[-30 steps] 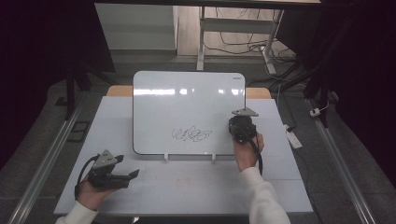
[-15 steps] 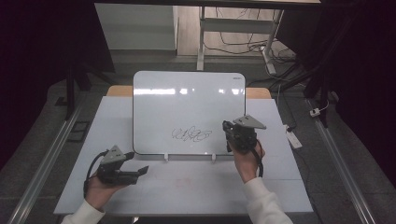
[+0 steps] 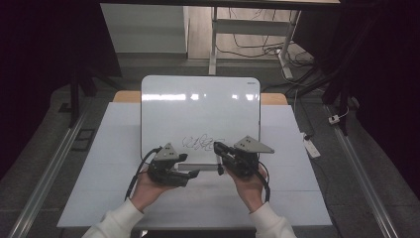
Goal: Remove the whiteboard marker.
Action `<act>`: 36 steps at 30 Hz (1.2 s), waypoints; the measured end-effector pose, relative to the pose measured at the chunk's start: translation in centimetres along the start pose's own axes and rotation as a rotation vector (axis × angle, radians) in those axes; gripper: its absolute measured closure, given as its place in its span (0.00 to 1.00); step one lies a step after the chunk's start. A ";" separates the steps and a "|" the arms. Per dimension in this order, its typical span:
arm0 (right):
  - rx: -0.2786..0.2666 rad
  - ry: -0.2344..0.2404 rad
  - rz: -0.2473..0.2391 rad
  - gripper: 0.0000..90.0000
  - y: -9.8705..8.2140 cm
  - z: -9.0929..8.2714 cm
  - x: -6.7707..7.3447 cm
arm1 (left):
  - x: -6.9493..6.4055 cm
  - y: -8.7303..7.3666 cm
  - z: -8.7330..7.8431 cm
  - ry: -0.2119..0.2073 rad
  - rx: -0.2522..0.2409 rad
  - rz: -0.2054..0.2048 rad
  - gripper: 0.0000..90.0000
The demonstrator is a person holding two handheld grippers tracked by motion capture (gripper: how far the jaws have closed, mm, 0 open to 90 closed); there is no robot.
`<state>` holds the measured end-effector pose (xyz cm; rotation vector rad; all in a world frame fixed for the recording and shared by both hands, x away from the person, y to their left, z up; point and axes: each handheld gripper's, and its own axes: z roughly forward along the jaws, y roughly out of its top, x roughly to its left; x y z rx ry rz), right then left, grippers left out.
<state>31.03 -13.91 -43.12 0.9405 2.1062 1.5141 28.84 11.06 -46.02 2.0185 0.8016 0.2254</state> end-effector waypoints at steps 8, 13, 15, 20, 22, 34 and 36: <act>-0.028 0.113 0.010 0.90 0.1 0.1 2.0 | -0.2 1.6 1.8 -0.094 -0.050 -0.022 0.50; -0.034 0.147 0.004 0.89 0.2 0.2 2.6 | -0.1 1.7 1.8 -0.124 -0.064 -0.009 0.71; -0.036 0.171 0.015 0.89 0.1 0.3 2.8 | -0.1 1.7 1.7 -0.143 -0.069 -0.001 0.80; -0.047 0.185 0.010 0.89 0.0 0.3 3.0 | 0.2 1.7 1.4 -0.153 -0.057 -0.001 0.89; -0.049 0.226 0.006 0.75 0.2 0.0 2.6 | 0.5 1.7 1.2 -0.146 -0.057 -0.007 0.89; 0.209 0.420 -0.093 0.57 -2.1 -0.5 -0.4 | 0.6 2.3 0.1 -0.270 -0.051 0.079 0.89; 0.217 0.445 -0.093 0.58 -2.2 -0.2 -0.4 | 0.3 2.4 0.2 -0.297 -0.043 0.101 0.89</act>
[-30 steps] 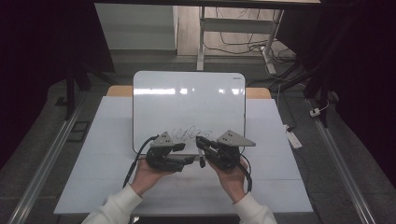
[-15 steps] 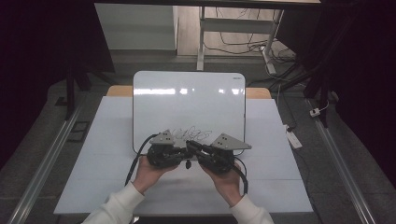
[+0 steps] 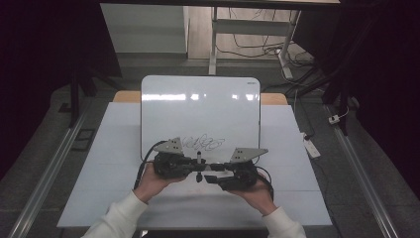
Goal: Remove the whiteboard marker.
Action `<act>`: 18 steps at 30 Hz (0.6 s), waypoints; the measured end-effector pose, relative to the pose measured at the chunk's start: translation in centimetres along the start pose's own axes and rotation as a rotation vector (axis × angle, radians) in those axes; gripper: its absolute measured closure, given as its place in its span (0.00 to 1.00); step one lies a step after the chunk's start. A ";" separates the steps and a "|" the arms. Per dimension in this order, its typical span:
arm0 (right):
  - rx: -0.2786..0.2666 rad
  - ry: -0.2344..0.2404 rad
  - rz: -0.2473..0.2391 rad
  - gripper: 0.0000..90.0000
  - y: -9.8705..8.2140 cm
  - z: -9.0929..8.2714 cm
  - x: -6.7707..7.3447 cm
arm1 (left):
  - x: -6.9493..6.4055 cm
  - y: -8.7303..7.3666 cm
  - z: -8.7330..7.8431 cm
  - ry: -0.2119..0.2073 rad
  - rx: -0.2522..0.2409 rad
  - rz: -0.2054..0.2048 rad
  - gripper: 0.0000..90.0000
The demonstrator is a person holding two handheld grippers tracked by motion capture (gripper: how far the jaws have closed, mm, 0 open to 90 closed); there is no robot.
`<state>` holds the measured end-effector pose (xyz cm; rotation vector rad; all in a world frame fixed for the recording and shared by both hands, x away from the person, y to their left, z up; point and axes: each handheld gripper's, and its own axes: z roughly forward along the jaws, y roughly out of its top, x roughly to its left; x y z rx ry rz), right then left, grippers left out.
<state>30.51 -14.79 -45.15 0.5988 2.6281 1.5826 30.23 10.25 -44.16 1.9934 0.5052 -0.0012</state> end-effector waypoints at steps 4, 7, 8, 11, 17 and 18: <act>0.030 0.051 -0.030 0.59 -0.1 0.6 -0.1 | -0.1 0.0 0.2 -0.039 0.008 0.016 0.89; 0.053 0.081 -0.044 0.60 -0.2 0.8 -0.1 | -0.1 0.0 0.3 -0.067 0.010 0.019 0.89; 0.066 0.105 -0.049 0.61 -0.2 1.1 -0.2 | -0.1 0.0 0.4 -0.075 0.011 0.020 0.89; 0.076 0.132 -0.055 0.64 -0.2 1.4 -0.2 | -0.2 0.1 0.5 -0.085 0.019 0.031 0.89; 0.107 0.197 -0.065 0.75 -0.2 1.9 -0.3 | -0.2 0.1 0.7 -0.132 0.029 0.032 0.89; 0.110 0.216 -0.072 0.81 -0.2 2.0 -0.3 | -0.2 0.1 0.8 -0.136 0.034 0.037 0.89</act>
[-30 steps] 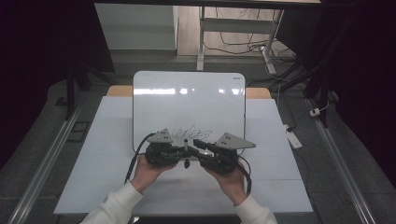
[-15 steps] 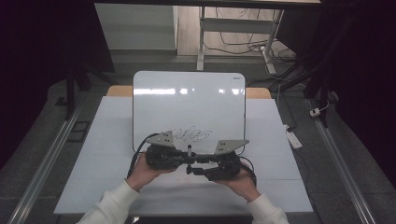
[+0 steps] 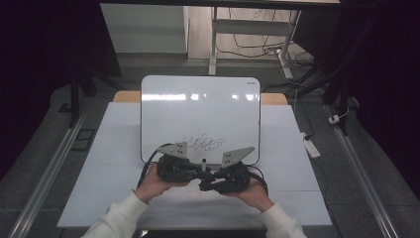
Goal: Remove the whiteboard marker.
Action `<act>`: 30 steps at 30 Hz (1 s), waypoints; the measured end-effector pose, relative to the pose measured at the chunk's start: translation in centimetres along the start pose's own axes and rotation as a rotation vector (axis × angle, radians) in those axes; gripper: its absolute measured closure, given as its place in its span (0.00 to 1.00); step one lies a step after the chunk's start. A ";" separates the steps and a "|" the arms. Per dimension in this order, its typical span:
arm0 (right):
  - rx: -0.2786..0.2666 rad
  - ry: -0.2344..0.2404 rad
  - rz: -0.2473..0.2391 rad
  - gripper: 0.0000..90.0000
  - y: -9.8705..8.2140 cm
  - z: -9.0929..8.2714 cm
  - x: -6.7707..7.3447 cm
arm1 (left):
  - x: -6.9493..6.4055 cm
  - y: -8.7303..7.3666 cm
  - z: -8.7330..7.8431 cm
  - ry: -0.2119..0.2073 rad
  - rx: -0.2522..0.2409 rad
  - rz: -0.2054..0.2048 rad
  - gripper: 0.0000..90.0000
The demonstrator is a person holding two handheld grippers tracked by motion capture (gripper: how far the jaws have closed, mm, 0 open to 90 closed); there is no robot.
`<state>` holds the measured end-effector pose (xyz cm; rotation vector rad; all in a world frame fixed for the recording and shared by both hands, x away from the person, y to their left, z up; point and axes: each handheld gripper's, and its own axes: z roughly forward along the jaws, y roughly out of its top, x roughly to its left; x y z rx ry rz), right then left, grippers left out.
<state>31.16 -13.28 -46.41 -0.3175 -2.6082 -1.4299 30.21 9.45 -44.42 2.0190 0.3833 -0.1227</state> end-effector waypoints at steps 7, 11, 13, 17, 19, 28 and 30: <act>0.011 0.009 -0.019 0.83 0.0 0.2 0.1 | 0.1 -0.1 0.2 -0.019 0.011 -0.001 0.89; -0.019 -0.043 -0.037 0.86 -0.1 0.1 0.3 | 0.2 -0.1 0.1 0.007 -0.008 -0.011 0.83; -0.038 -0.070 -0.047 0.86 -0.1 0.0 0.4 | 0.3 -0.1 0.0 0.025 -0.017 -0.027 0.73; -0.064 -0.096 -0.050 0.86 -0.2 -0.2 0.4 | 0.3 -0.3 -0.4 0.064 -0.040 -0.056 0.60; -0.086 -0.129 -0.051 0.86 -0.3 -0.4 0.4 | 0.3 -0.3 -0.9 0.093 -0.060 -0.075 0.51; -0.169 -0.264 -0.037 0.86 -0.9 -1.5 0.0 | -1.1 -4.3 -5.6 0.317 -0.057 -0.160 0.41; -0.188 -0.287 -0.027 0.86 -1.1 -1.7 -0.2 | -1.5 -6.0 -6.8 0.371 -0.042 -0.184 0.40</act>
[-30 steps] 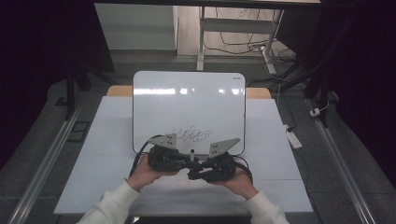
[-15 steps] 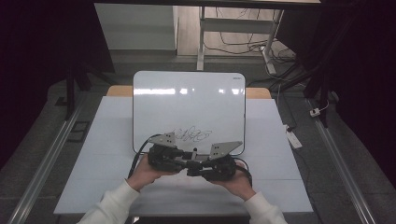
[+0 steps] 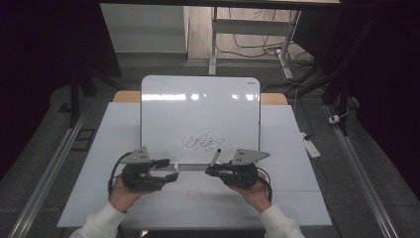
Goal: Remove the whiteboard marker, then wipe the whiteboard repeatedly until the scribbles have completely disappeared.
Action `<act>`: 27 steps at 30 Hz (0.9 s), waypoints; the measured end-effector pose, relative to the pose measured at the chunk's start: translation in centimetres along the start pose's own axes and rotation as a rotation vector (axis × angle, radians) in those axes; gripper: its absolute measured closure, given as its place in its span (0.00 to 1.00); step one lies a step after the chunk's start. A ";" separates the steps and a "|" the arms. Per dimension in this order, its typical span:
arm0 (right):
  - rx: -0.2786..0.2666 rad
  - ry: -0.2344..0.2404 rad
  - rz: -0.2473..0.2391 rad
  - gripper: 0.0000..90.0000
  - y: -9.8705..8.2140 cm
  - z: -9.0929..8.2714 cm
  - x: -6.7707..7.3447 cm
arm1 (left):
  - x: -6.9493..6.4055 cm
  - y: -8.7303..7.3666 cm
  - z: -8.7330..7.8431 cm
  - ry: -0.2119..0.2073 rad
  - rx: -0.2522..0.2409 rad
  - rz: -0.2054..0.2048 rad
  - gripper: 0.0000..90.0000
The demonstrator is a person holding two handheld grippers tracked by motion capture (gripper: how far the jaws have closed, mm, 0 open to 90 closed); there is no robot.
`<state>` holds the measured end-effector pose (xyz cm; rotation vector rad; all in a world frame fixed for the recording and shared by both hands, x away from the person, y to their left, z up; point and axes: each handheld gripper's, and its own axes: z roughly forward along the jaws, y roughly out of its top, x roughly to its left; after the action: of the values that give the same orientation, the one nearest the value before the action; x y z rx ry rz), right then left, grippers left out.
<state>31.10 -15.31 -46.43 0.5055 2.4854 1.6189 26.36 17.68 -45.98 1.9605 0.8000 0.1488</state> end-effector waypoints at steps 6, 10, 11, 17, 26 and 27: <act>-0.052 -0.105 0.020 0.86 -0.3 -0.7 -0.7 | 1.3 -4.6 -2.8 0.143 0.012 -0.100 0.31; -0.071 -0.145 0.026 0.86 -0.3 -0.9 -0.9 | 1.9 -6.2 -2.9 0.195 0.039 -0.142 0.26; -0.075 -0.161 0.021 0.86 -0.3 -0.9 -0.9 | 1.9 -6.5 -2.9 0.202 0.047 -0.148 0.25; -0.100 -0.203 -0.002 0.86 -0.3 -1.1 -0.8 | 1.8 -6.9 -2.6 0.243 0.068 -0.107 0.22; -0.133 -0.247 0.002 0.86 0.6 -0.3 -1.2 | 2.0 -6.9 -2.7 0.243 0.058 -0.098 0.19; -0.141 -0.262 0.003 0.86 1.1 0.3 -1.5 | 2.0 -6.9 -2.7 0.241 0.058 -0.098 0.19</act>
<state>32.84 -15.15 -45.64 0.6553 2.1665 1.5989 23.52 23.01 -50.70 1.9772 1.0652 0.3106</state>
